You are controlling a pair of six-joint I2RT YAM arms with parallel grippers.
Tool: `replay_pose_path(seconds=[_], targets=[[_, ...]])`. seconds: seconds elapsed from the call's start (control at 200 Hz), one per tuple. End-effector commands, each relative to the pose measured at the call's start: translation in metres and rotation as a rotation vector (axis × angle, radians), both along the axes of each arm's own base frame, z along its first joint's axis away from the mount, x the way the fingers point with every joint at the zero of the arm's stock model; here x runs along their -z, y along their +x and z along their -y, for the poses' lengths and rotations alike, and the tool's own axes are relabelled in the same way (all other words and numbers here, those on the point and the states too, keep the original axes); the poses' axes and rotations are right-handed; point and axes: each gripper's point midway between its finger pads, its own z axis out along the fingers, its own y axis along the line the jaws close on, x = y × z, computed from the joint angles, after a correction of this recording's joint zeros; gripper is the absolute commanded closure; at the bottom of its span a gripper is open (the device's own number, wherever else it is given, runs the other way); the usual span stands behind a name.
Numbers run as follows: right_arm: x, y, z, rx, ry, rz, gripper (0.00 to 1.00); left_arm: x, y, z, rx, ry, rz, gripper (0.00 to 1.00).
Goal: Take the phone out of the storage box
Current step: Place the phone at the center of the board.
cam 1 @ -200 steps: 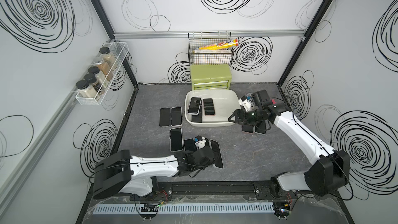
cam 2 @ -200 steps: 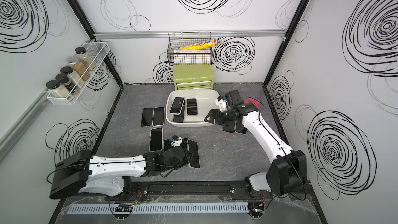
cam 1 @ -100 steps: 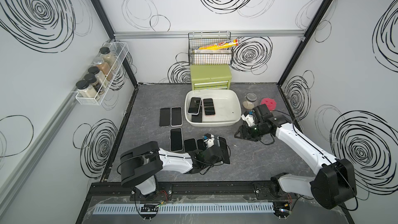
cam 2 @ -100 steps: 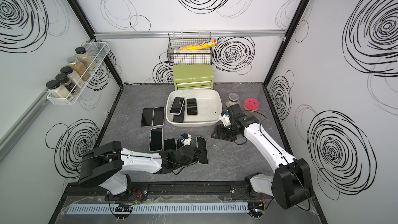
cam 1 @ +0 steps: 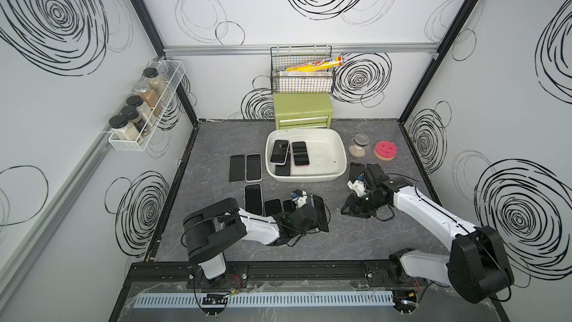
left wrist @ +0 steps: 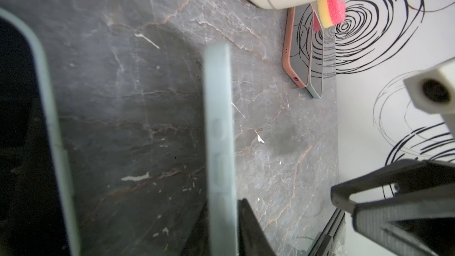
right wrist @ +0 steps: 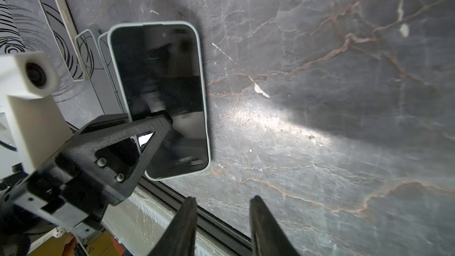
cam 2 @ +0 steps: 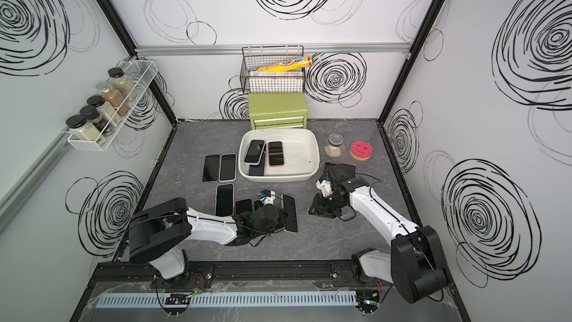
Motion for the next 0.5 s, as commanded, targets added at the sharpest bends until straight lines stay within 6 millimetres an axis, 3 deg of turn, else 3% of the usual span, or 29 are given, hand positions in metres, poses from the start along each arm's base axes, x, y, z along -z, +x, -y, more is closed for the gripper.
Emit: replay_pose_path(seconds=[0.0,0.055,0.17,0.335,0.496], targets=[[0.014,-0.003,-0.001,-0.009,0.003,-0.021,0.64,-0.004,0.005,0.003,0.021,0.015,0.014,0.54],[0.021,-0.004,-0.002,-0.009,0.006,-0.036,0.68,-0.007,0.005,0.001,0.019,0.021,0.013,0.43],[0.029,-0.004,-0.006,0.002,0.020,-0.053,0.75,-0.009,0.007,-0.008,0.004,0.052,0.011,0.34],[0.034,-0.004,-0.012,-0.003,0.021,-0.063,0.83,-0.026,0.017,-0.019,-0.020,0.077,0.023,0.32],[0.045,-0.004,-0.020,-0.011,0.011,-0.074,0.87,-0.056,0.024,-0.037,-0.056,0.084,0.046,0.32]])
